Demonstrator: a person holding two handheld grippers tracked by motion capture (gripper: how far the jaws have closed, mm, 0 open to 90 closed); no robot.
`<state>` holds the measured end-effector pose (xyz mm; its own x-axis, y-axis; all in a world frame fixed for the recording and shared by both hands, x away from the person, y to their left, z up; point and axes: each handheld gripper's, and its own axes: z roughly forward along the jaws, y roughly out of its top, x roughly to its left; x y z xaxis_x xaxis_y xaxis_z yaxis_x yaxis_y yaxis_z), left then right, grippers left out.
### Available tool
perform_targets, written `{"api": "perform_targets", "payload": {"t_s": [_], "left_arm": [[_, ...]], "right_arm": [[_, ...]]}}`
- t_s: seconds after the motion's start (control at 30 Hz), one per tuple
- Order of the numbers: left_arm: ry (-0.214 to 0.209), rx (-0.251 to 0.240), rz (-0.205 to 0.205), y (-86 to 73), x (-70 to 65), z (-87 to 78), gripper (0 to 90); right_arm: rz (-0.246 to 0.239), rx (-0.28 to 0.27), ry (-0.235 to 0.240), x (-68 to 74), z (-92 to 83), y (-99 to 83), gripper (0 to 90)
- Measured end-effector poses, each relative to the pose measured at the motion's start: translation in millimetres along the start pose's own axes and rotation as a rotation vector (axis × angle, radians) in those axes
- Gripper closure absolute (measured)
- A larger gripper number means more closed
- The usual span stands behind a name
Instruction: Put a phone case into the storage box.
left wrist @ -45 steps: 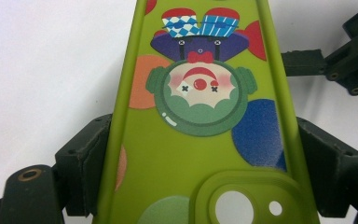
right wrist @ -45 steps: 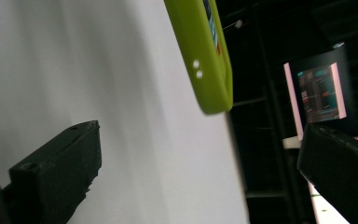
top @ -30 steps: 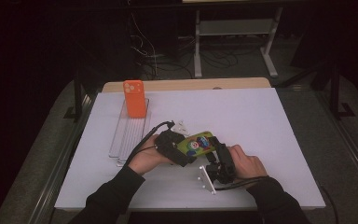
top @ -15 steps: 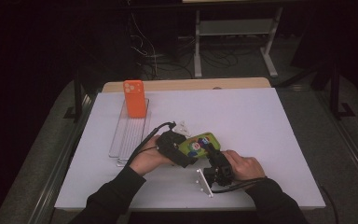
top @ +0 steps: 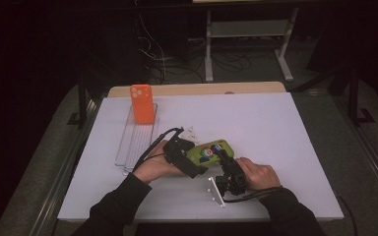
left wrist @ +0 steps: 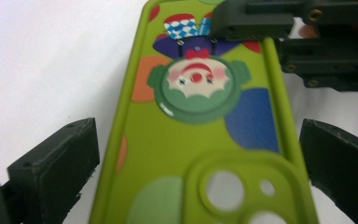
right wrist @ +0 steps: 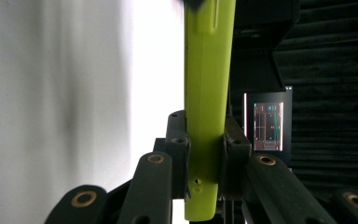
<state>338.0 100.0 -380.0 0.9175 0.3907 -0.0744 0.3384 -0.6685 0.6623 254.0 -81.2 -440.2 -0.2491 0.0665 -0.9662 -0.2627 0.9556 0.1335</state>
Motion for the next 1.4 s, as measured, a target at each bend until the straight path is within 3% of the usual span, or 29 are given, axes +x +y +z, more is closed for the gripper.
{"api": "perform_targets", "payload": {"t_s": [0.2, 0.27, 0.4, 0.67, 0.7, 0.8, 0.87, 0.9, 1.03, 1.13, 1.2, 1.23, 1.3, 1.4], "left_arm": [[0.006, -0.008, -0.003, -2.9, 5.2, -5.6, 0.0], [0.008, -0.014, -0.007, -3.8, 7.5, -8.3, 0.0], [0.018, -0.014, -0.011, -6.0, 13.2, -11.9, 0.0], [0.020, -0.037, -0.046, -8.7, 16.8, -12.9, 0.0], [0.022, -0.034, -0.041, -8.6, 17.1, -13.6, 0.0], [0.020, -0.039, -0.034, -8.6, 17.6, -14.3, 0.0], [0.022, -0.045, -0.038, -8.4, 17.2, -14.3, 0.0], [0.022, -0.055, -0.053, -8.3, 16.0, -13.8, 0.0], [0.027, -0.057, -0.032, -7.4, 16.9, -14.2, 0.0], [0.027, -0.070, -0.035, -6.5, 16.6, -15.0, 0.0], [0.029, -0.068, -0.029, -5.8, 17.6, -16.4, 0.0], [0.026, -0.084, -0.056, -5.9, 16.3, -15.6, 0.0], [0.020, -0.087, -0.062, -5.9, 16.8, -16.2, 0.0], [0.020, -0.088, -0.072, -6.1, 17.3, -17.1, 0.0]], "right_arm": [[0.050, 0.016, 0.018, -5.5, 1.8, -6.4, 75.6], [0.091, 0.025, 0.005, -6.5, 2.6, -9.5, 75.6], [0.142, 0.036, 0.049, -11.2, 3.8, -15.9, 75.6], [0.277, 0.044, 0.102, -20.7, 5.0, -25.1, 75.6], [0.333, 0.045, 0.107, -20.5, 4.7, -25.1, 75.6], [0.373, 0.041, 0.120, -26.0, 4.9, -29.9, 75.6], [0.424, 0.036, 0.138, -29.4, 4.9, -32.9, 75.6], [0.480, 0.044, 0.161, -30.0, 3.7, -32.8, 75.5], [0.623, 0.034, 0.204, -36.3, 4.8, -38.7, 75.6], [0.691, 0.030, 0.234, -41.0, 6.7, -44.2, 75.6], [0.777, 0.026, 0.268, -42.9, 7.9, -46.5, 75.6], [0.838, 0.020, 0.282, -43.5, 8.6, -46.8, 75.6], [0.946, 0.020, 0.313, -45.6, 9.9, -49.2, 75.6], [1.063, 0.015, 0.370, -48.9, 12.3, -56.1, 75.6]]}}
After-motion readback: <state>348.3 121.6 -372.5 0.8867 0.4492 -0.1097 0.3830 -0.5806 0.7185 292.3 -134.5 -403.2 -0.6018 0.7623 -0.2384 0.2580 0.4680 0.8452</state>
